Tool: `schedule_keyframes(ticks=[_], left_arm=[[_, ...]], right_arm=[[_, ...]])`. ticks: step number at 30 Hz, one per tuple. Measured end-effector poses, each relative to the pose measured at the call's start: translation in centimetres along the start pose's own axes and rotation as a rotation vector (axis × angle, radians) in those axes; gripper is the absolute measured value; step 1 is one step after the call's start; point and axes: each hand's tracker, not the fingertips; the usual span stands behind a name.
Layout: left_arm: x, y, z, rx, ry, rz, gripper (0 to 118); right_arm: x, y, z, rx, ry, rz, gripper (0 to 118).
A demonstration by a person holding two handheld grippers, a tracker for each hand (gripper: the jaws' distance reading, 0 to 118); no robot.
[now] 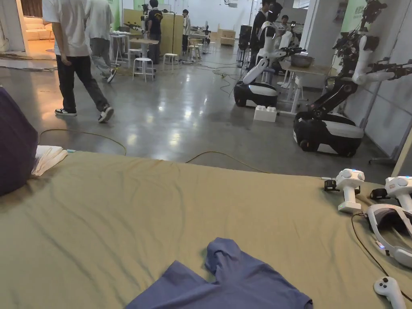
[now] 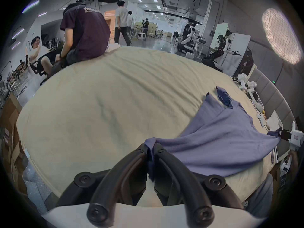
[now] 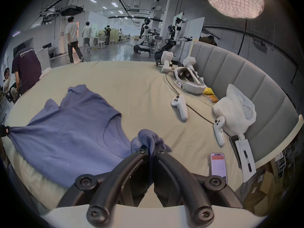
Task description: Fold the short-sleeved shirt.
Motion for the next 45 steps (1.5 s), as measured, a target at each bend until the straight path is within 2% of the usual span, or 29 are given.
schedule_keyframes(ticks=[4,6,8,9,12,15,20,23,26,29,30,31,32,33,35,37,41,45], left_arm=[[0.0,-0.7,1.1,0.028,0.050,0.012,22],[0.0,-0.5,1.9,0.051,0.075,0.005,38],[0.0,0.1,2.5,0.084,0.086,0.003,49],[0.1,0.6,2.9,0.102,0.084,0.001,53],[0.6,2.3,3.0,0.151,0.065,-0.007,53],[2.5,4.2,3.1,0.202,0.020,-0.037,53],[7.9,5.9,3.5,0.338,-0.007,-0.123,53],[10.9,7.0,4.2,0.430,-0.027,-0.169,51],[14.0,7.7,5.3,0.515,-0.031,-0.189,40],[16.0,8.5,5.8,0.554,-0.038,-0.174,32],[16.4,8.7,5.9,0.567,-0.046,-0.171,30],[16.8,8.9,6.2,0.583,-0.046,-0.171,27],[17.4,9.0,6.4,0.611,-0.037,-0.185,19],[17.8,9.1,6.6,0.634,-0.027,-0.200,13],[18.4,9.0,7.2,0.694,-0.001,-0.235,4],[18.7,9.0,7.8,0.721,-0.013,-0.244,0],[18.6,9.0,8.3,0.746,-0.022,-0.248,0],[17.1,8.8,8.1,0.683,-0.016,-0.233,0]], right_arm=[[-0.5,-1.1,0.7,-0.003,-0.026,-0.010,10],[-0.8,-1.2,1.5,0.023,-0.039,-0.015,35],[-1.3,-0.6,2.5,0.092,-0.075,-0.020,64],[-1.5,-0.3,3.0,0.132,-0.075,-0.027,65],[-2.7,1.4,4.5,0.239,-0.062,-0.041,65],[-4.5,3.1,6.1,0.341,-0.009,-0.073,65],[-9.0,5.6,8.0,0.508,0.055,-0.057,65],[-11.5,7.0,9.0,0.595,0.068,-0.076,65],[-13.3,8.2,9.8,0.645,0.099,-0.107,64],[-14.9,9.0,10.0,0.665,0.117,-0.110,56],[-15.3,9.1,10.0,0.669,0.122,-0.107,47],[-15.7,9.2,10.0,0.676,0.128,-0.105,30],[-16.1,9.3,10.1,0.681,0.126,-0.104,16],[-16.4,9.3,10.1,0.685,0.117,-0.103,14],[-16.5,9.4,10.1,0.693,0.163,-0.102,0],[-16.9,9.2,10.2,0.704,0.152,-0.088,0],[-17.2,9.4,10.4,0.712,0.146,-0.063,0],[-17.5,9.7,10.1,0.697,0.155,-0.062,0]])
